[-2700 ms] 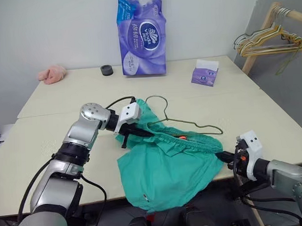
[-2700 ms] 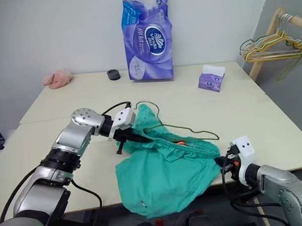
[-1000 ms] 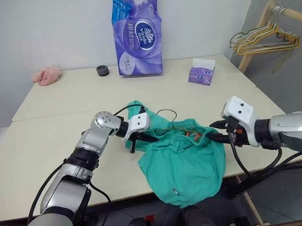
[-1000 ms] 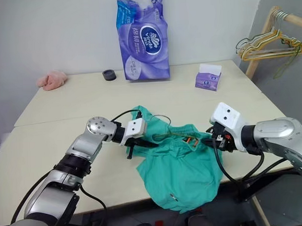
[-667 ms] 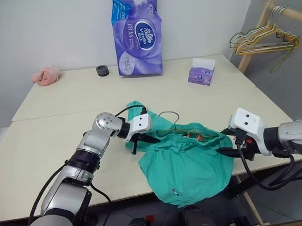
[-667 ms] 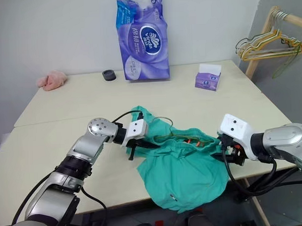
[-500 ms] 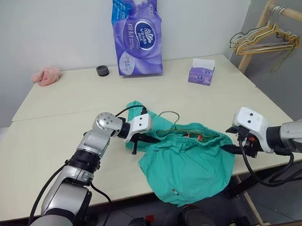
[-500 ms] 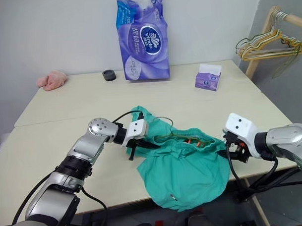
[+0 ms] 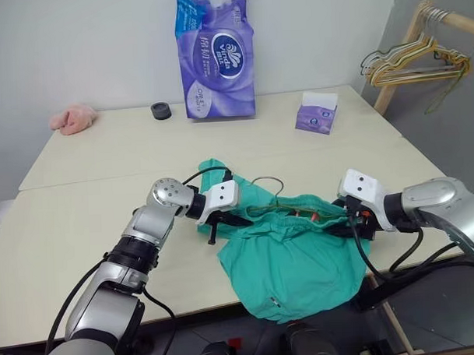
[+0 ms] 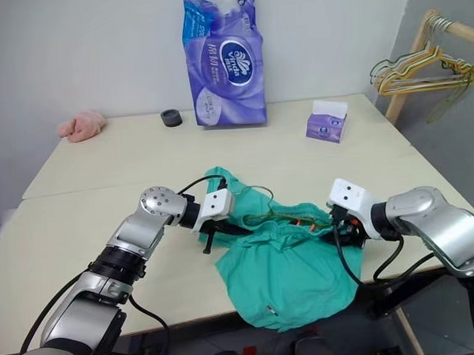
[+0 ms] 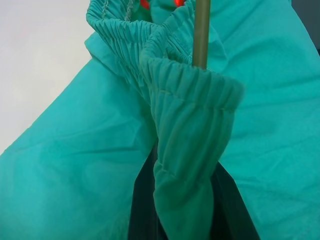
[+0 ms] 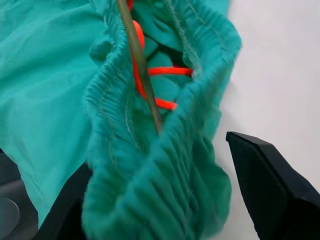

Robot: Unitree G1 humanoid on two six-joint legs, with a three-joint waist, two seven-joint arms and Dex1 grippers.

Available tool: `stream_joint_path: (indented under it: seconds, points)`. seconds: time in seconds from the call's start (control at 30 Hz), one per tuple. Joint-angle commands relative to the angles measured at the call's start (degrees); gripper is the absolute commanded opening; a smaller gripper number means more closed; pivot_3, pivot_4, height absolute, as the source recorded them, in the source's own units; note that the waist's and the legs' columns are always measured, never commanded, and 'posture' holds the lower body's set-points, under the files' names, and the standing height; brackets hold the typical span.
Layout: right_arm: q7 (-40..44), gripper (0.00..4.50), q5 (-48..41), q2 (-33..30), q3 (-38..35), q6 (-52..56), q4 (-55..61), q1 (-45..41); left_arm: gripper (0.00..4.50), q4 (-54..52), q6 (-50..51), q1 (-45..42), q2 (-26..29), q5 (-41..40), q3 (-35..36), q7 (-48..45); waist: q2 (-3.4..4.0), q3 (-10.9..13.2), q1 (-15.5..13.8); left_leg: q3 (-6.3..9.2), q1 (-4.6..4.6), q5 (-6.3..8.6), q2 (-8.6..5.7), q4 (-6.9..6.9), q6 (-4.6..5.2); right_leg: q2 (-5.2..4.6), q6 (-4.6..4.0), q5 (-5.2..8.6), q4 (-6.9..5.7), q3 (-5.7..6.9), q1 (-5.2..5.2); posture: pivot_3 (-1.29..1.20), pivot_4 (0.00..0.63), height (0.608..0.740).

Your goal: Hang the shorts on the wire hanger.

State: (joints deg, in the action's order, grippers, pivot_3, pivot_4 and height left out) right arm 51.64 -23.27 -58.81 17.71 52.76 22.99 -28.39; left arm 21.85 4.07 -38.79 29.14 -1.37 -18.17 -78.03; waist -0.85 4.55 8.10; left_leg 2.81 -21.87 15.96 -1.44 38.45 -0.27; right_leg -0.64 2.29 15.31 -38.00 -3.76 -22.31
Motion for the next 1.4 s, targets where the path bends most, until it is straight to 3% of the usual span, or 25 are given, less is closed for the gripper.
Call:
stream_joint_path:
  seconds: [0.03,0.33,0.47,0.57,0.73,0.97,1.0,1.4]
  points:
    - [2.4,2.95,2.3,0.2,1.3,-1.5,-1.3,-1.5,0.0,-2.7,0.6,-0.3,-0.3,-1.4,1.1,0.8,0.0,0.0,0.0,0.0,0.0,0.0,-0.01,0.0,0.0,0.0,0.0,0.0,0.0,-0.01,0.0,-0.21,0.051,0.74]
    - [4.9,0.02,5.4,2.6,2.0,-2.6,-3.8,-2.8,0.0,-3.5,1.5,0.0,0.1,-2.8,1.8,1.2,0.01,0.0,0.1,0.02,0.02,0.0,-0.01,0.01,0.0,-0.01,-0.01,-0.01,-0.05,0.01,-0.01,-0.2,0.042,0.74]
    - [6.0,0.02,6.1,2.7,1.6,-3.2,-3.6,-2.9,0.0,-3.4,3.5,-0.2,-0.2,-4.6,3.6,1.7,0.04,0.0,0.1,0.04,0.01,0.0,-0.02,0.01,0.0,-0.03,-0.01,-0.01,-0.05,0.04,0.0,-0.2,0.041,0.74]
    - [7.0,0.0,6.1,1.8,0.6,-3.5,-2.6,-2.5,0.69,-1.5,4.2,-1.5,0.1,-5.9,5.5,2.3,0.04,0.0,0.1,0.05,0.0,0.0,-0.03,0.03,0.0,-0.05,-0.01,-0.01,-0.06,0.06,0.0,-0.2,0.039,0.74]
    - [7.6,0.0,5.8,0.8,-1.1,-3.4,-1.4,-1.9,2.21,1.7,4.8,-3.0,0.8,-7.1,7.6,2.6,0.05,0.0,0.1,0.07,0.01,0.0,-0.04,0.04,-0.01,-0.07,-0.02,-0.02,-0.08,0.1,0.0,-0.21,0.039,0.74]
    - [8.2,0.0,4.9,-0.6,-3.4,-2.8,0.6,-1.0,4.32,10.9,-2.1,-4.4,3.1,-3.6,7.1,2.5,0.07,0.0,0.1,0.1,0.01,0.0,-0.04,0.02,-0.01,-0.08,-0.03,-0.02,-0.09,0.14,-0.01,-0.21,0.039,0.74]
    - [8.4,0.0,4.8,-0.9,-3.8,-2.7,0.7,-0.8,4.47,13.1,-3.5,-5.1,2.7,-3.1,7.5,4.0,0.06,0.0,0.1,0.1,0.01,0.0,-0.04,0.02,-0.01,-0.09,-0.02,-0.03,-0.09,0.15,-0.01,-0.21,0.041,0.74]
    - [9.6,0.0,0.3,-6.2,-12.4,0.4,6.3,5.0,4.47,25.9,-14.7,-9.5,-1.2,-0.4,9.2,14.9,0.06,0.0,0.0,0.12,-0.1,0.02,-0.25,0.19,0.0,-0.37,0.04,-0.06,-0.08,0.24,0.0,-0.23,0.047,0.74]
